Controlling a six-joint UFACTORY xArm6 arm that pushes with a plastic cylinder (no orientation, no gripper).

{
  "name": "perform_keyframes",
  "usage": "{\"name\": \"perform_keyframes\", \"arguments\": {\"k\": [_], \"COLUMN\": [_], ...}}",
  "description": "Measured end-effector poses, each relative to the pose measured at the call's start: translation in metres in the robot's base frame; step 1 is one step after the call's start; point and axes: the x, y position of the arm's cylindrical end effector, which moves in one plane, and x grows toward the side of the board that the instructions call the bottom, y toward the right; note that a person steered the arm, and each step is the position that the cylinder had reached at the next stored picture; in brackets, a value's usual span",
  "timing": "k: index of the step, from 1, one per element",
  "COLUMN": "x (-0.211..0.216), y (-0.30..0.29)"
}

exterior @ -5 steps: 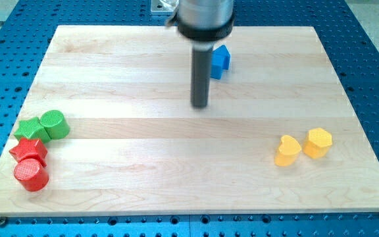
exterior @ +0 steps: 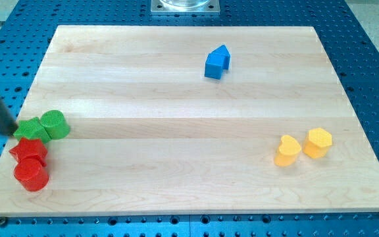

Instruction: Place the green star at the left of the cube

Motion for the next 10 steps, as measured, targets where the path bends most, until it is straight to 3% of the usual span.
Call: {"name": "perform_keyframes", "arguments": {"k": [1,2,4,5,6,7,8,9,10], "x": [0.025,-0.038,-0.063,-0.116,-0.149,-0.137,-0.186,-0.190,-0.155], "y": [0.004,0.033,0.156,0.192,0.170,0.133,0.136,0.245,0.245]}}
